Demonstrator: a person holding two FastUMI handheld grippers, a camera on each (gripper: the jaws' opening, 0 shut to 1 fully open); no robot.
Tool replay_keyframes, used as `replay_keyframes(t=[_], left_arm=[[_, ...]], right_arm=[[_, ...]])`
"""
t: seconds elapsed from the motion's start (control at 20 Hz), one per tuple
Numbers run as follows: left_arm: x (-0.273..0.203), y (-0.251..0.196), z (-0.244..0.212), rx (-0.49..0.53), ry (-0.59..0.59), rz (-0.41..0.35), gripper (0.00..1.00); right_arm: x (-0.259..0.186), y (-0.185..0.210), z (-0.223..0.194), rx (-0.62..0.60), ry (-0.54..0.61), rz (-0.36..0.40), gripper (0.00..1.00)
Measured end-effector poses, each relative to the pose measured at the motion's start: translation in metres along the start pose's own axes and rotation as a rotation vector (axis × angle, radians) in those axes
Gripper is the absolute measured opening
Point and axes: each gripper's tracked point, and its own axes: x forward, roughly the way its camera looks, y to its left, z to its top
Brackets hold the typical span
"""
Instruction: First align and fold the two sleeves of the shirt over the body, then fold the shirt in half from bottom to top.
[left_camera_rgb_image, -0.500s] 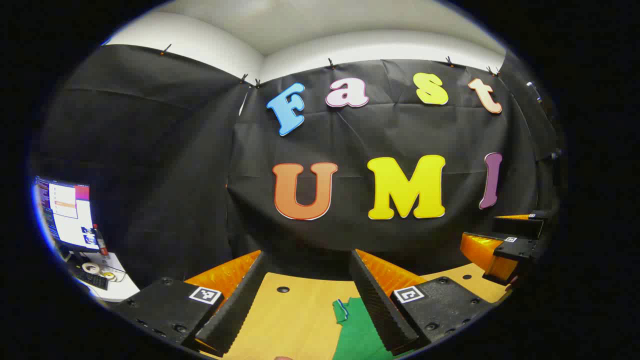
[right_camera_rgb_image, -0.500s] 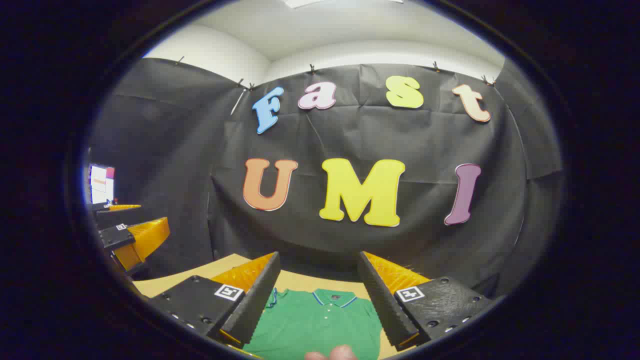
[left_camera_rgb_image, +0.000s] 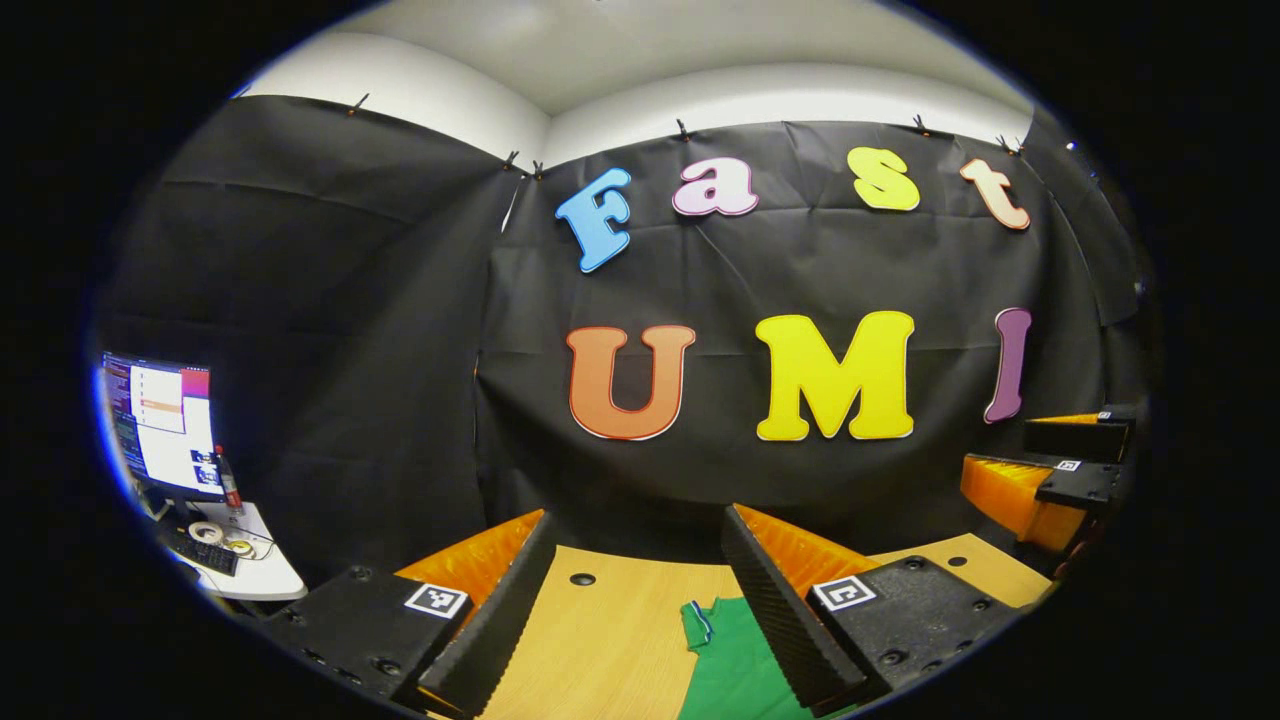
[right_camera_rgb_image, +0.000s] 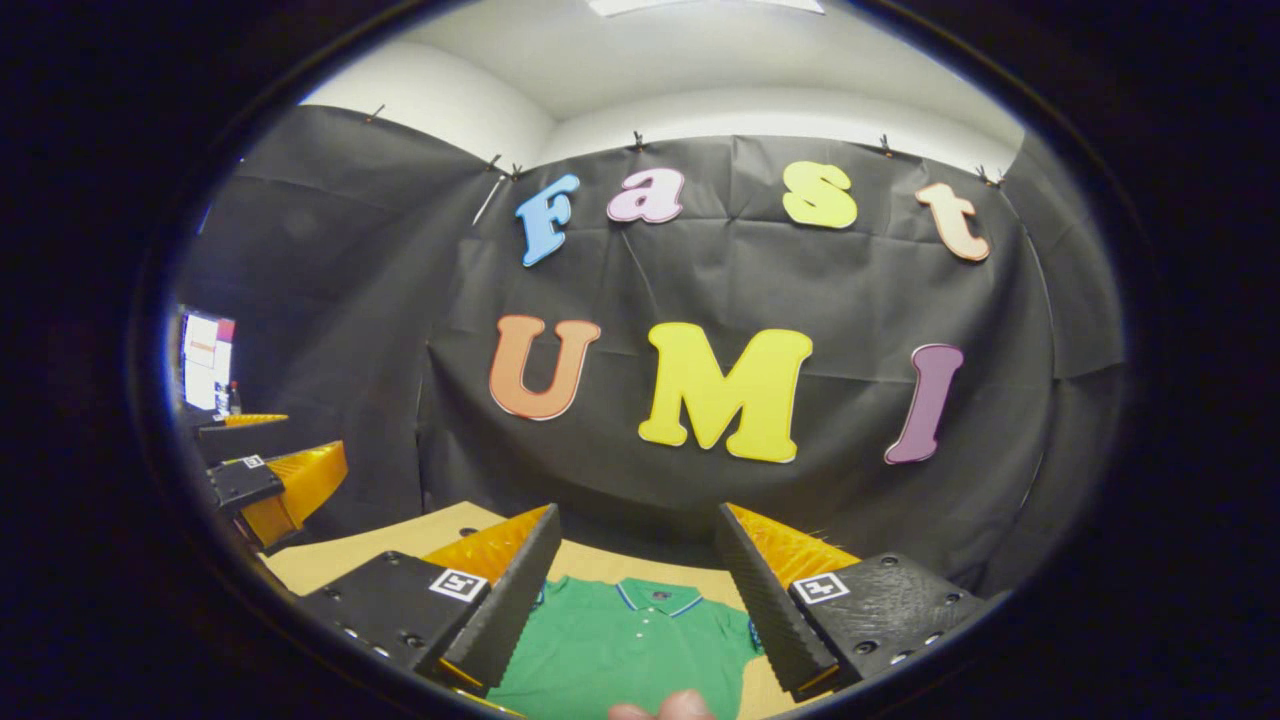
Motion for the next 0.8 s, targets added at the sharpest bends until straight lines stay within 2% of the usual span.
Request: replay_keyframes(t=[0.3, 0.6, 0.8], left_arm=[[0.005, -0.035, 0.002, -0.004, -0.013, -0.062, 1.00], [0.012, -0.059, -0.007, -0.016, 0.017, -0.106, 1.00], [0.017, -0.064, -0.012, -0.003, 0.019, -0.114, 1.00]], right_arm=[[-0.007, -0.042, -0.014, 0.014, 0.028, -0.072, 0.96], [-0.002, -0.061, -0.021, 0.035, 0.050, -0.098, 0.95], [0.006, -0.070, -0.043, 0.042, 0.104, -0.104, 0.95]])
